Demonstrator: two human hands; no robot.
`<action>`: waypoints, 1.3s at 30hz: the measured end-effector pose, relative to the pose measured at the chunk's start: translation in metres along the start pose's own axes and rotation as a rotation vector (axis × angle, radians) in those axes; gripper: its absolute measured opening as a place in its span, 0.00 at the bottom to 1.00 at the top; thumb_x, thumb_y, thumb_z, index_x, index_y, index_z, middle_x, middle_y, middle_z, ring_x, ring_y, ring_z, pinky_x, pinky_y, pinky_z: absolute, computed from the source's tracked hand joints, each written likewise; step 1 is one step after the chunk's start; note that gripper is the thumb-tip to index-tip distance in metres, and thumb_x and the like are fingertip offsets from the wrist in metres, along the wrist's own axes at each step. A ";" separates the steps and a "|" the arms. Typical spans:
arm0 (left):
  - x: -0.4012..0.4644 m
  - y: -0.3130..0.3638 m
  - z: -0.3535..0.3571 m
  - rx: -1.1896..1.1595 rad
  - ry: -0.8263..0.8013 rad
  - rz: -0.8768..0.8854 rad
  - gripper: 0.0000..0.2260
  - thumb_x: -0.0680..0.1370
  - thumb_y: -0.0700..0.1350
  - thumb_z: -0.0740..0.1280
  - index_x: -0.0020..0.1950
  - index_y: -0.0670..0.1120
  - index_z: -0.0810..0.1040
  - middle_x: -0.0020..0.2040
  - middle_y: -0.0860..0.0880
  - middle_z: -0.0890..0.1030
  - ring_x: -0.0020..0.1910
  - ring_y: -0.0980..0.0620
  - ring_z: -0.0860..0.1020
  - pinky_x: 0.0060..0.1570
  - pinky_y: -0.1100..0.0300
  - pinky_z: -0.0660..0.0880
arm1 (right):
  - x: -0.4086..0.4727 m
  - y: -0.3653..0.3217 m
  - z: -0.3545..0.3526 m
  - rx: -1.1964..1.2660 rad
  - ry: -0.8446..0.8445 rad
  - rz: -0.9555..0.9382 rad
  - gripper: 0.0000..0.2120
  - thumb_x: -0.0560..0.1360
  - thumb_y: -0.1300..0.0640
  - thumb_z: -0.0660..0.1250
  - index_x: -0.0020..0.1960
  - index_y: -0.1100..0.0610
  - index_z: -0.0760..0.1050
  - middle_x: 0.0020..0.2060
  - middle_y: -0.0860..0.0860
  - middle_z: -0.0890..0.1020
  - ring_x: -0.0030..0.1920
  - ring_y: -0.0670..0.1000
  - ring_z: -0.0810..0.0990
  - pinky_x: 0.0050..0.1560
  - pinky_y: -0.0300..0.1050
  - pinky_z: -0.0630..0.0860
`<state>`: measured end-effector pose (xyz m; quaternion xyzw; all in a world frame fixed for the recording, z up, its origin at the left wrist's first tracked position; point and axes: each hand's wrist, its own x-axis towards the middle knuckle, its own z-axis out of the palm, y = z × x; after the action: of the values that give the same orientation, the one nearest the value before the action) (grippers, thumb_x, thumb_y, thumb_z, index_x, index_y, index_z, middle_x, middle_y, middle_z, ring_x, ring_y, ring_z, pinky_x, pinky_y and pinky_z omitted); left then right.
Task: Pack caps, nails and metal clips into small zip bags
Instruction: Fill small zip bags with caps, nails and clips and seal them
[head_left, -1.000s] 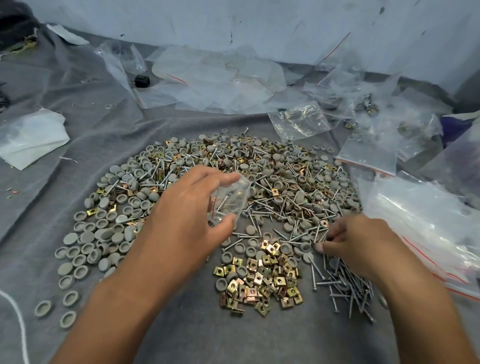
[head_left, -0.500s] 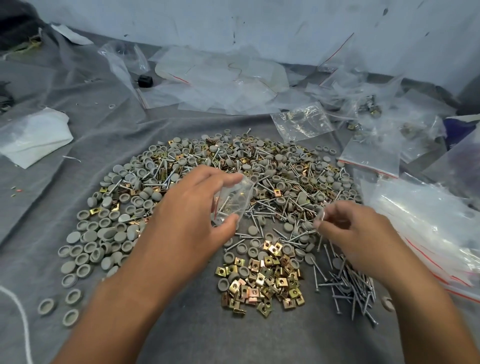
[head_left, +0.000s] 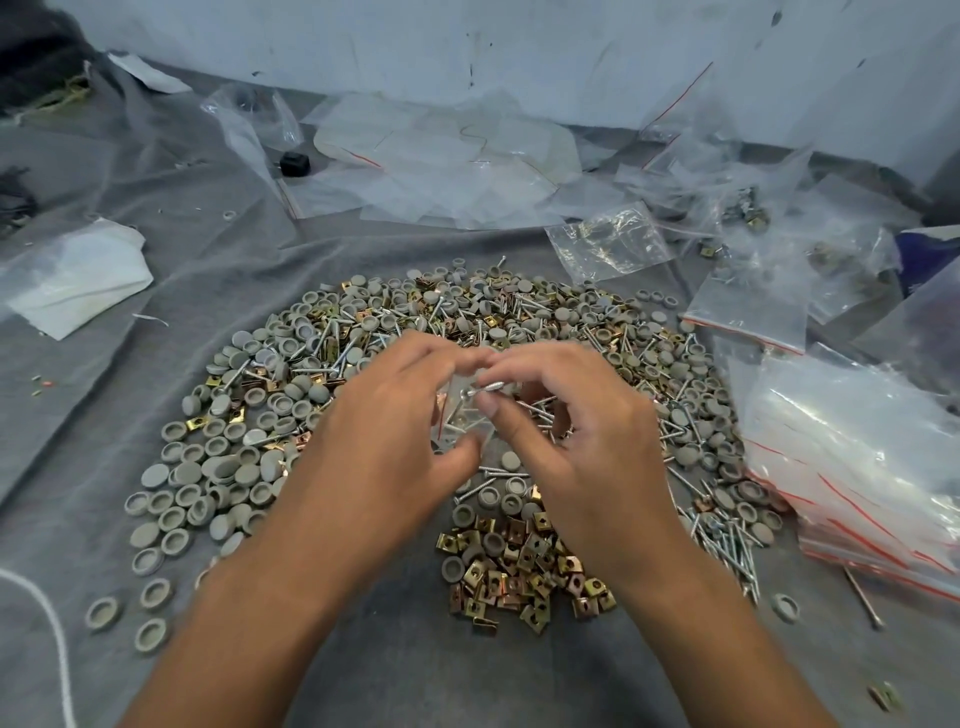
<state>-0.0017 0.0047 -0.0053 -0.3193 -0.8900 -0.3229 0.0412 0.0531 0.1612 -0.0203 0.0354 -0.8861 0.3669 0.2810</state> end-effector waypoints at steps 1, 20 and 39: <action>0.000 0.000 0.000 -0.003 0.003 -0.001 0.25 0.72 0.54 0.68 0.69 0.59 0.73 0.53 0.68 0.69 0.48 0.74 0.70 0.44 0.76 0.67 | 0.000 0.002 0.000 0.004 0.004 0.013 0.05 0.79 0.53 0.72 0.54 0.51 0.82 0.51 0.43 0.80 0.56 0.45 0.78 0.55 0.40 0.74; 0.000 -0.003 0.000 0.016 0.001 0.000 0.28 0.72 0.53 0.70 0.69 0.65 0.65 0.52 0.73 0.66 0.49 0.73 0.70 0.44 0.76 0.67 | -0.016 0.038 -0.088 -0.572 -0.437 0.851 0.14 0.71 0.44 0.78 0.46 0.46 0.74 0.43 0.44 0.80 0.43 0.46 0.78 0.43 0.46 0.75; -0.001 -0.004 0.000 0.038 -0.007 -0.015 0.28 0.72 0.54 0.70 0.71 0.62 0.69 0.52 0.71 0.68 0.47 0.68 0.72 0.43 0.75 0.66 | -0.014 0.054 -0.078 -0.520 -0.438 0.870 0.08 0.76 0.49 0.72 0.40 0.50 0.79 0.34 0.46 0.83 0.34 0.42 0.80 0.32 0.40 0.73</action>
<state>-0.0034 0.0021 -0.0074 -0.3128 -0.8985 -0.3051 0.0418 0.0873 0.2506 -0.0174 -0.3291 -0.9181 0.2025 -0.0880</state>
